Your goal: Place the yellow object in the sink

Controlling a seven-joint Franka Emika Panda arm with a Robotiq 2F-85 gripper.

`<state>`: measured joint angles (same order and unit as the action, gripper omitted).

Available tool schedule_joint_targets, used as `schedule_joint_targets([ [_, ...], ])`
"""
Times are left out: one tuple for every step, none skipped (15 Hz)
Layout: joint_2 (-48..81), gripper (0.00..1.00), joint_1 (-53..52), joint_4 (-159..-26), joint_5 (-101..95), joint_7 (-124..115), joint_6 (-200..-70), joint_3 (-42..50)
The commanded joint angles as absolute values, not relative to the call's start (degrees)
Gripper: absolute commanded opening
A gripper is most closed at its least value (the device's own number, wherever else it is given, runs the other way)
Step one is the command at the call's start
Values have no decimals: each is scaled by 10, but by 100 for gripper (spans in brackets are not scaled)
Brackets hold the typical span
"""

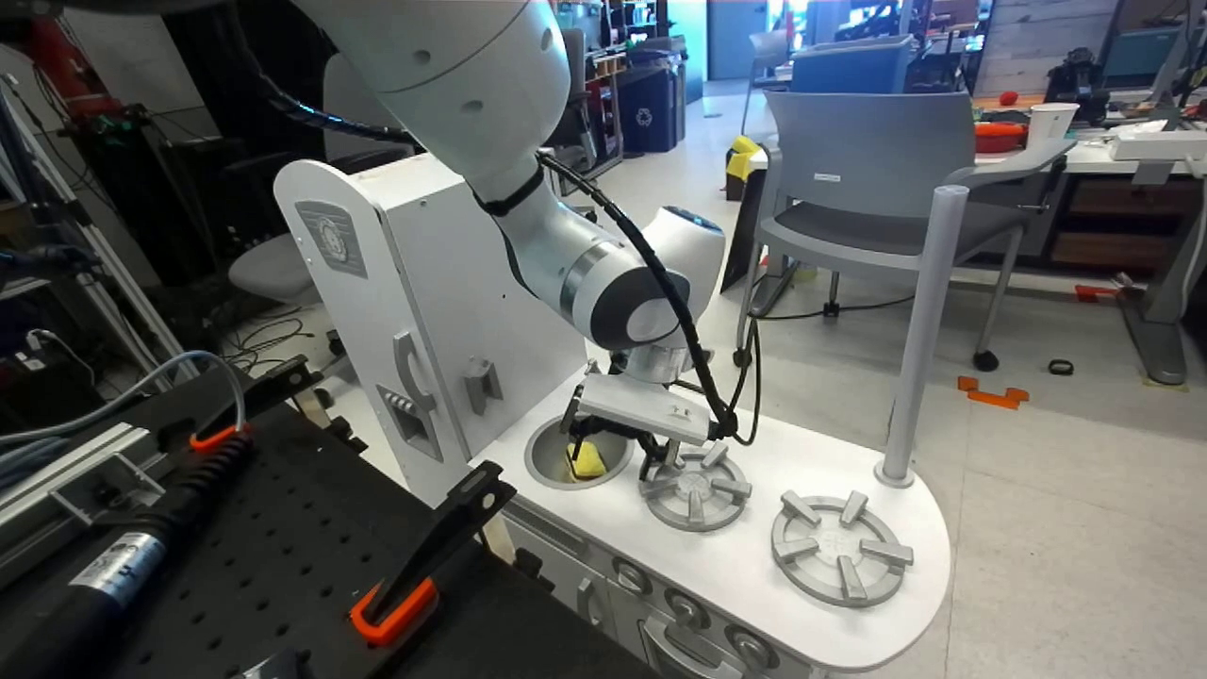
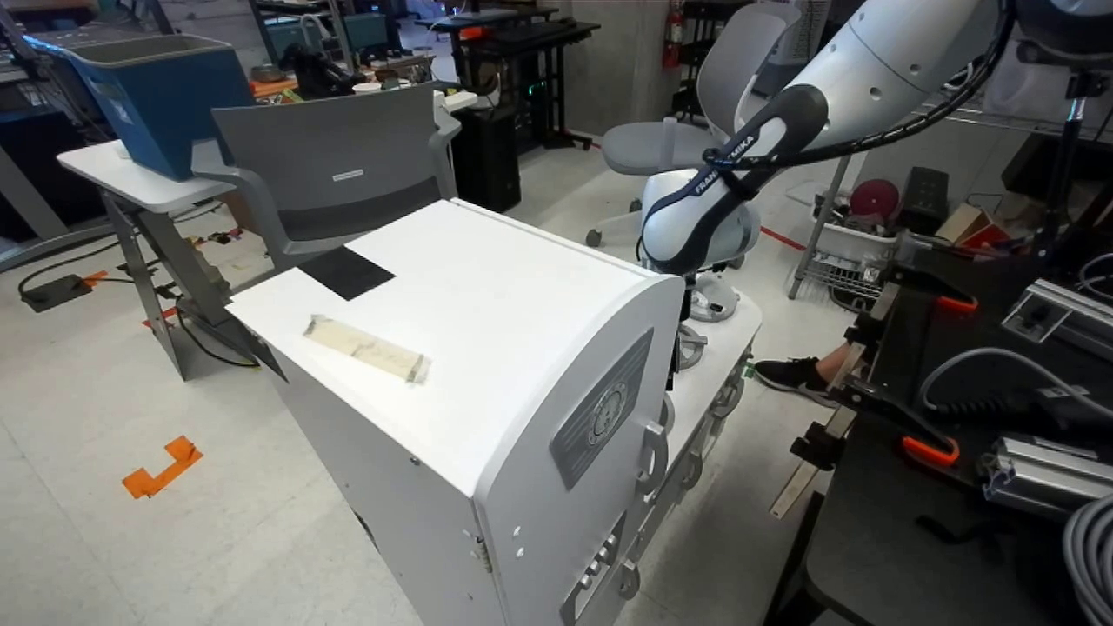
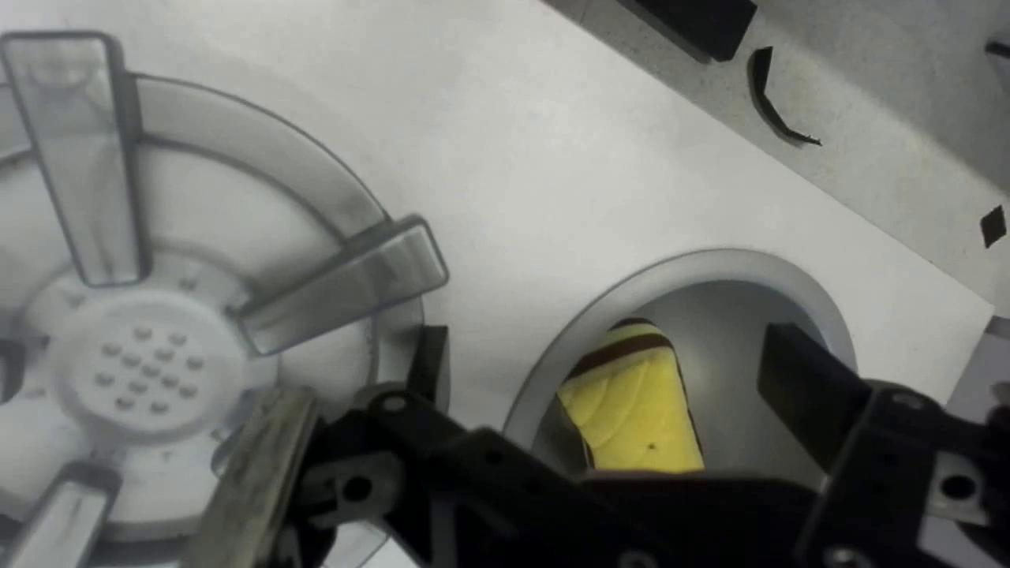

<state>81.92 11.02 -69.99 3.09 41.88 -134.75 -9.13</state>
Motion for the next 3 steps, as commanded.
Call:
schedule_joint_targets([
  [819,100,110,-700,30,419,-1347,-91],
  [819,100,109,-700,30,419,-1347,-91],
  [820,100,108,-700,30,419,-1347,-91],
])
